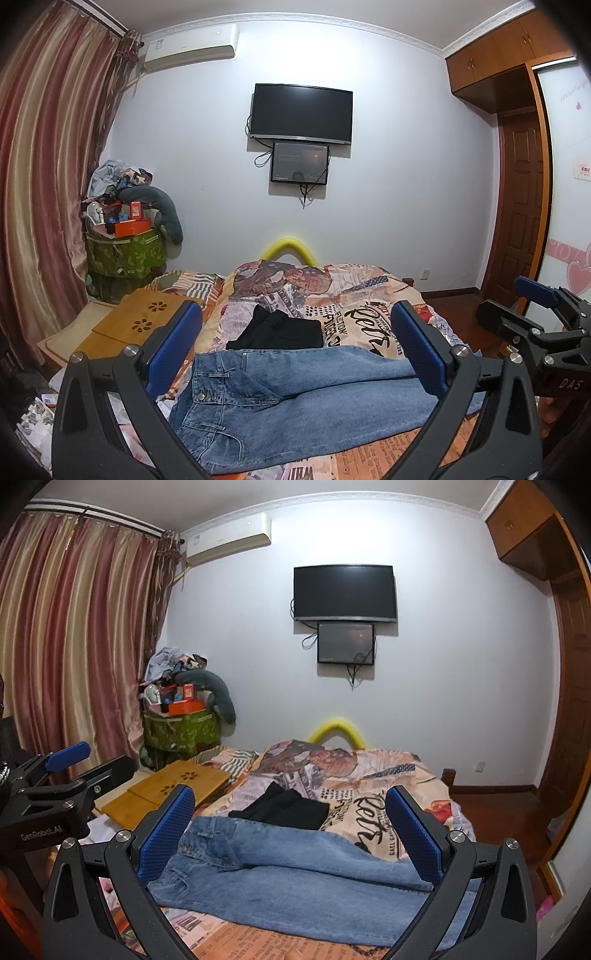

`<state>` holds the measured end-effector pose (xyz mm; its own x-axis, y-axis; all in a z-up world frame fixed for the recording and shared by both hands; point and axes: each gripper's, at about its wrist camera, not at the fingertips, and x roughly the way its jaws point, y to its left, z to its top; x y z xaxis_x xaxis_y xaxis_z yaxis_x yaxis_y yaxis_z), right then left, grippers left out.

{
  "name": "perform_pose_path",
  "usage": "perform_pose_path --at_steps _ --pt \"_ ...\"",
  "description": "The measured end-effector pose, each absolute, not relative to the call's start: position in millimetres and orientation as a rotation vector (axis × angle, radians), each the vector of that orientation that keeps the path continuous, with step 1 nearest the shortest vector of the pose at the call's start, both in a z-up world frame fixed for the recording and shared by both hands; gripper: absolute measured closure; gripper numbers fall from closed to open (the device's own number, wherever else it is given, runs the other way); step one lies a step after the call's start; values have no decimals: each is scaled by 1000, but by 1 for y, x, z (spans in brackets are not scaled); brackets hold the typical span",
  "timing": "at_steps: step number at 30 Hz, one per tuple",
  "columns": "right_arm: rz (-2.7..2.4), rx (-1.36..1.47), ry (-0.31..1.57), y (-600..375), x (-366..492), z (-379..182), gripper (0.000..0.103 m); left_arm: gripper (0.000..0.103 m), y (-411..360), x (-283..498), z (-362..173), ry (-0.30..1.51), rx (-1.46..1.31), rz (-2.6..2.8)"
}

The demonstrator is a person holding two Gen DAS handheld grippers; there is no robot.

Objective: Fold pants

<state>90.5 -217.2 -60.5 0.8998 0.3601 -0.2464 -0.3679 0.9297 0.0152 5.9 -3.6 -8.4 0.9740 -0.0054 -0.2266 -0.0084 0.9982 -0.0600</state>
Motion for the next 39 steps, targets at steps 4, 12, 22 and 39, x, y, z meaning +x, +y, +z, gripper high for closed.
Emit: perform_pose_path --at_steps 4,12,22,39 --pt "375 -27 266 -220 102 -64 1 0 1 21 -12 243 -65 -11" --pt "345 -27 322 -222 147 -72 1 0 12 80 -20 285 -33 26" --pt "329 5 399 -232 217 -87 1 0 57 204 -49 481 -62 68" --pt "365 -14 792 -250 347 -183 10 32 146 355 -207 941 -61 207"
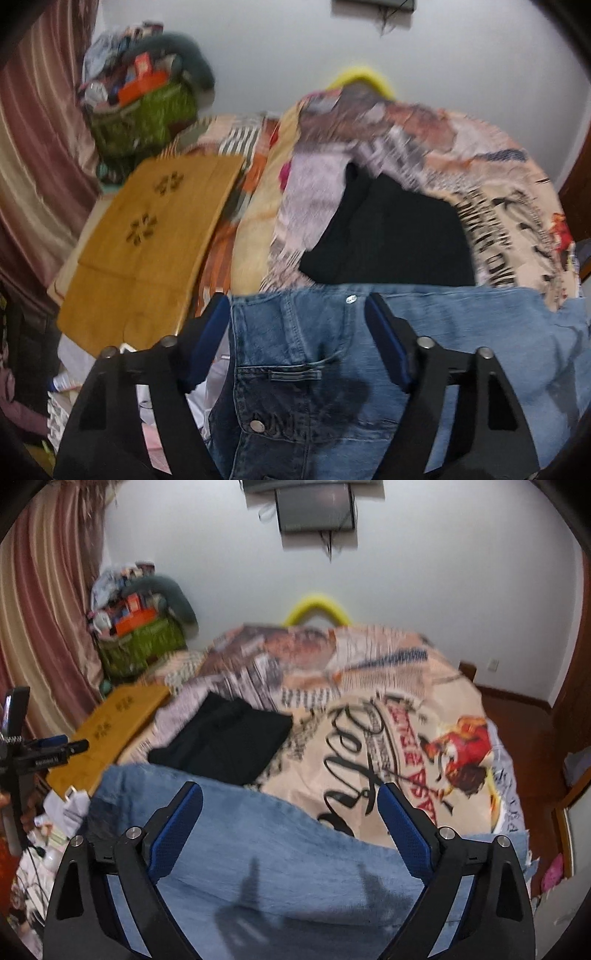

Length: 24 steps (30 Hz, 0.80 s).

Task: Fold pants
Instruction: 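Grasp the jeans waistband with the left tool while the right tool grasps the waistband edge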

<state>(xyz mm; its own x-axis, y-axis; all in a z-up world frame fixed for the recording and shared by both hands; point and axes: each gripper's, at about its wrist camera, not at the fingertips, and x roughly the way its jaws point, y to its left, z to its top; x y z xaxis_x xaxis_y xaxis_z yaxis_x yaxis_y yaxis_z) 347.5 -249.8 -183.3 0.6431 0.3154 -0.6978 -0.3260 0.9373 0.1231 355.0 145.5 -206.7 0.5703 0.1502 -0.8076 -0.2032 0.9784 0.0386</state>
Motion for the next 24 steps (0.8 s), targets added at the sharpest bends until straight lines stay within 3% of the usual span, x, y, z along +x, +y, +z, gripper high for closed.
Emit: perform_pose_path --at_steps 5,7,16,18,21,24 --pt "392 -40 931 -241 383 -223 20 49 153 373 -254 1058 -53 215" --pt "421 -59 973 -235 394 -239 28 54 156 381 -272 1101 -63 209" --pt "522 -124 1064 -210 419 -278 45 56 155 401 -318 1176 -74 169" --pt "517 -105 1073 -209 423 -285 46 58 157 403 -323 1165 -88 179" --pt "514 -52 1068 -213 423 -288 47 75 153 402 -324 1144 -25 231" --pt "525 -54 1060 -213 417 -287 60 79 154 397 -320 1128 -29 232"
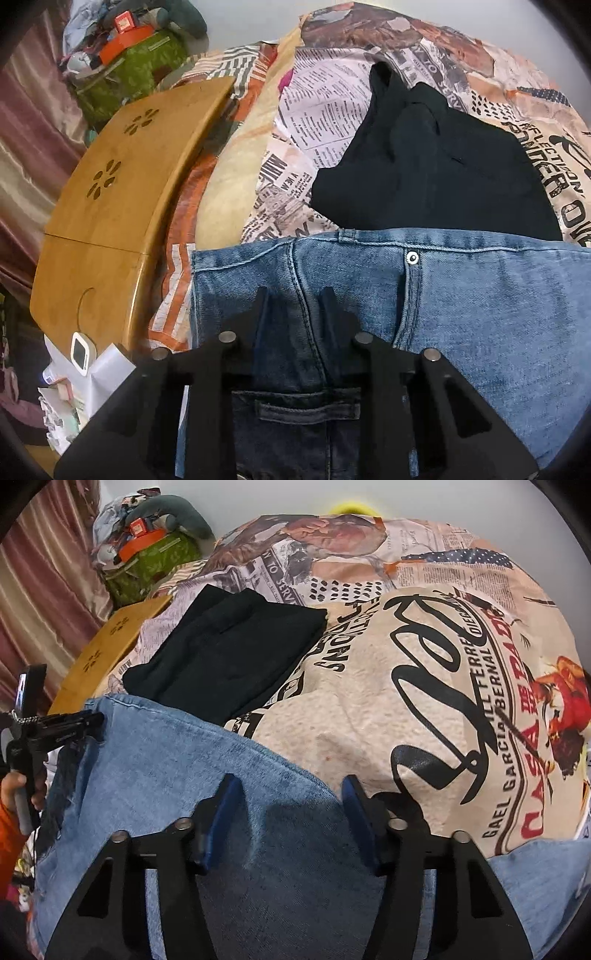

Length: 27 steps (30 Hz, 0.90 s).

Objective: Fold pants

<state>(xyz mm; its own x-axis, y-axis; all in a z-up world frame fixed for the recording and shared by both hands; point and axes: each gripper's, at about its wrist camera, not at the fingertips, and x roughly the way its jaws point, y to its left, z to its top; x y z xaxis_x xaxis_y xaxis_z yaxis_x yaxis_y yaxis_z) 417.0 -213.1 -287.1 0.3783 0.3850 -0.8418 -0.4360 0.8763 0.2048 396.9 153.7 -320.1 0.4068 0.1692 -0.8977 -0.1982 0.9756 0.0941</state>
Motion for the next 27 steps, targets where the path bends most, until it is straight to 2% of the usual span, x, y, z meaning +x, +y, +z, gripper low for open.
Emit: perform_pose_path --at_steps 2,3,4,7,17,27 --pt "527 -77 1055 -213 410 -285 69 85 156 393 -316 1121 -47 227" --pt "524 -87 1052 -212 410 -286 77 92 156 391 -313 1119 -55 223" --pt "523 -93 1047 -214 406 -285 86 92 155 388 -309 1114 -53 225" --pt "521 -65 1034 -218 400 -285 94 93 149 380 -297 1086 -26 222" --pt "532 -35 913 -228 363 -234 96 95 149 329 -232 975 -45 201" --pt "576 -71 831 -232 292 -211 96 95 142 250 -199 905 -41 191"
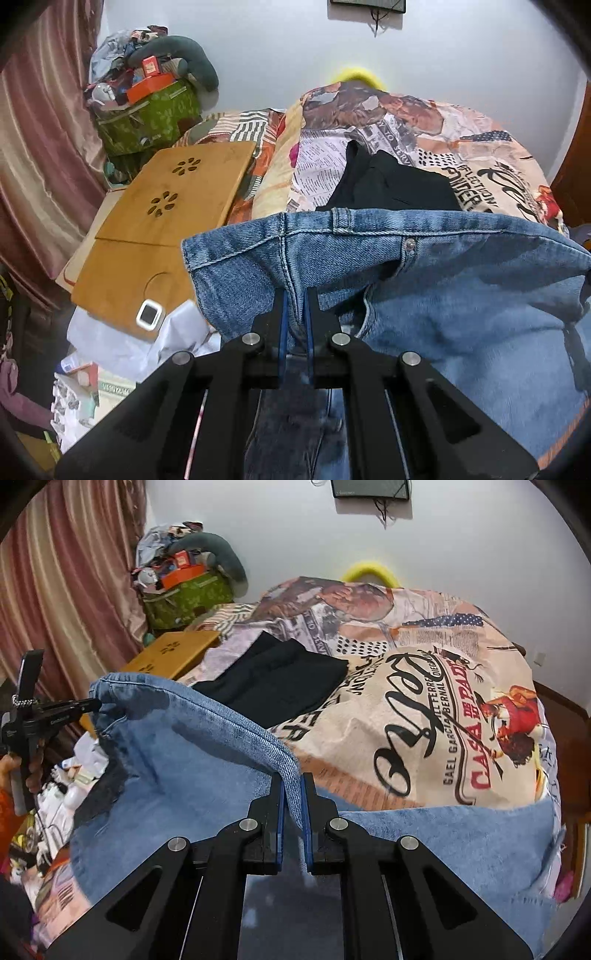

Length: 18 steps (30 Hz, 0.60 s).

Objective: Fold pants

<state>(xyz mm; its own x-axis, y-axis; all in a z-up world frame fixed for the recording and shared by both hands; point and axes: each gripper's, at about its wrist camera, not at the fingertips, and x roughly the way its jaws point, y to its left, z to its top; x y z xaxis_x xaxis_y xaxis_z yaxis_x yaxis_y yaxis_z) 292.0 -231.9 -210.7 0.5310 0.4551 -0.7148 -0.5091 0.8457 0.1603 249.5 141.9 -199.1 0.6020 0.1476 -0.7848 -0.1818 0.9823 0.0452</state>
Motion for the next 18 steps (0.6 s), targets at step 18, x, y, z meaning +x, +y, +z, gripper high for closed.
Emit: perform_pose_path --at_steps 18 --pt "613 -77 863 -236 205 -236 96 95 147 138 -247 990 -167 181"
